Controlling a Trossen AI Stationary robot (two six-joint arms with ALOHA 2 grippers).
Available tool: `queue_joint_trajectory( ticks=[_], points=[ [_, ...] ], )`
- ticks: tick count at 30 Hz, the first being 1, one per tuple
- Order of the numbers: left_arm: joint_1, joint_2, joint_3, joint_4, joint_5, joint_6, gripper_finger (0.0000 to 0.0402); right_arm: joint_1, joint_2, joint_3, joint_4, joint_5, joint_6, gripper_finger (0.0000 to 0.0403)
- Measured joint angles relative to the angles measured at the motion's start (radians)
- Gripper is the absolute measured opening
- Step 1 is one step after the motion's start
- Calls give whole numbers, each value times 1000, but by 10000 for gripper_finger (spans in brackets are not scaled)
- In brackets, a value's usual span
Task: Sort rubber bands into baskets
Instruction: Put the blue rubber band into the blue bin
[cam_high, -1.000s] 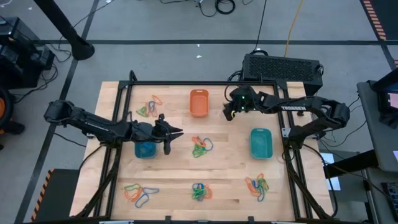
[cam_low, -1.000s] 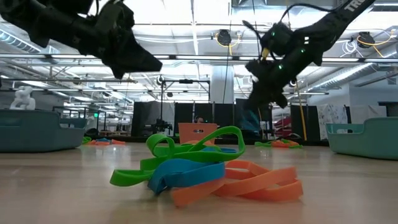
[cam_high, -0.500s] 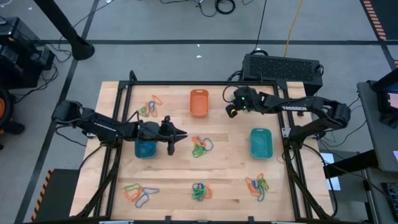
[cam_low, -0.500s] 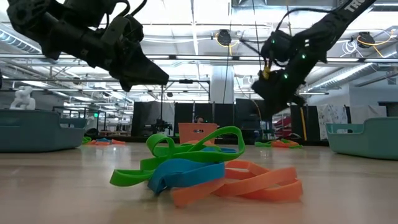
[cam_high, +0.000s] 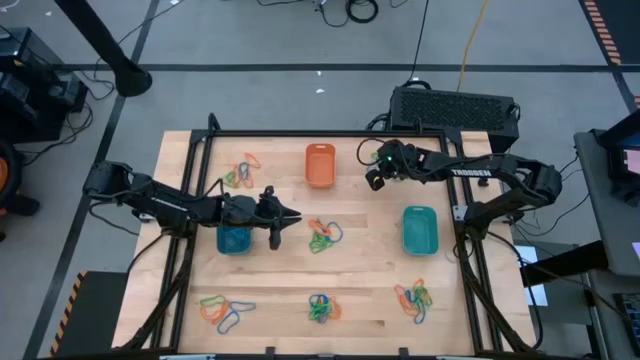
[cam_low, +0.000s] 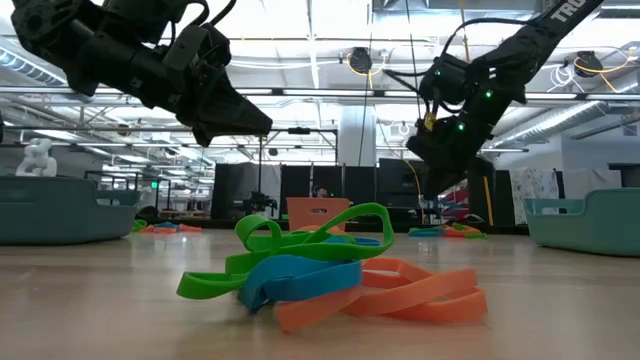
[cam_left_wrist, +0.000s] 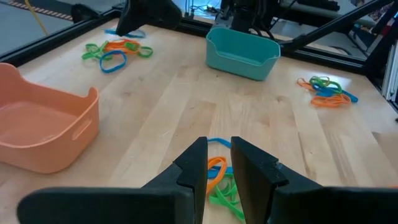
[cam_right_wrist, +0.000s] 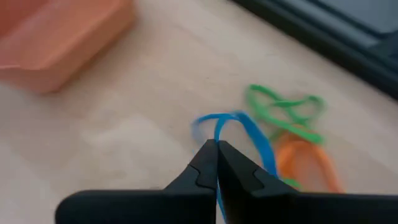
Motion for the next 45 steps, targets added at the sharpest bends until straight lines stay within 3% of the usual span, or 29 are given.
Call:
queue_joint_trajectory(
  ticks=[9,14,18,25,35,40,45],
  points=[
    [-10,0,0,86,0,57,77,99,0,0,249,-345,-2,0],
    [-9,0,0,100,7,18,77,202,0,0,380,-441,7,0],
    [-10,9,0,148,3,2,77,295,0,0,474,-445,24,0],
    [-50,96,0,260,17,106,85,410,0,0,571,-441,33,0],
    [-116,266,84,380,18,366,192,496,0,0,579,-434,44,0],
    [-121,328,133,380,-56,401,238,527,0,0,570,-434,41,0],
    [-122,353,157,377,-61,400,262,561,16,1,565,-434,33,0]
  ],
)
